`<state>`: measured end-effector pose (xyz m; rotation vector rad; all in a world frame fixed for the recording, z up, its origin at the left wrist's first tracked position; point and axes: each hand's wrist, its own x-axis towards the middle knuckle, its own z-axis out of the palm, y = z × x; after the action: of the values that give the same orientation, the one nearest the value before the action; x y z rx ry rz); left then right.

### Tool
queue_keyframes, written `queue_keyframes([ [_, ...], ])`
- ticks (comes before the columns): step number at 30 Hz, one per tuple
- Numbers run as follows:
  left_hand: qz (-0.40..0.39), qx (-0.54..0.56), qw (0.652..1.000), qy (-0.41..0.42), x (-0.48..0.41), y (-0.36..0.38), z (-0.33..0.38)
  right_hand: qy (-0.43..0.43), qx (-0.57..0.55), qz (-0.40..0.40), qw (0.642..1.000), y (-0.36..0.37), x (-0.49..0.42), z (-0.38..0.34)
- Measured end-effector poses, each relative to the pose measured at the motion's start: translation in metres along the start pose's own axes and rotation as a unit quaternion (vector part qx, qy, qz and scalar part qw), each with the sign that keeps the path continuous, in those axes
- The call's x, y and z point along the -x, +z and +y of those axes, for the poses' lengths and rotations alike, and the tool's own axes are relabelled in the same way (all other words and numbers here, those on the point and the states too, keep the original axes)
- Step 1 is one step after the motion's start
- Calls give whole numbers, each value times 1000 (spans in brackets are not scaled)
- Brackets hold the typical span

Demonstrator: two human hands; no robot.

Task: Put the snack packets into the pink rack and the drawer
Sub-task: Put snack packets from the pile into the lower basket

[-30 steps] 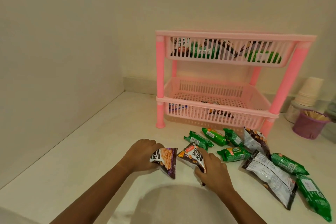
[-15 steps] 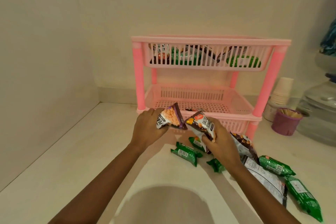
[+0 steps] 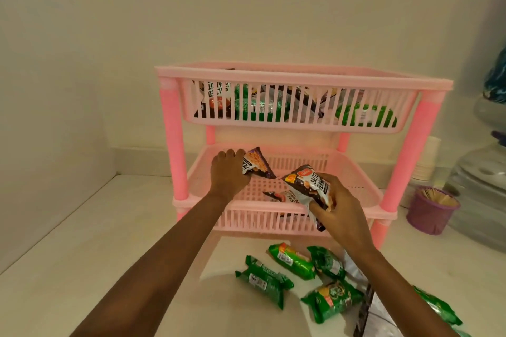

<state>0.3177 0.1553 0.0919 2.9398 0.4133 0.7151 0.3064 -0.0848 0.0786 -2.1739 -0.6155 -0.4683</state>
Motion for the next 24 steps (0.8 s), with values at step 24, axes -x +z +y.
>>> queue_keyframes([
  [24,-90,51,989,-104,-23,39,-14,60,157,-137,976,107,-133,14],
])
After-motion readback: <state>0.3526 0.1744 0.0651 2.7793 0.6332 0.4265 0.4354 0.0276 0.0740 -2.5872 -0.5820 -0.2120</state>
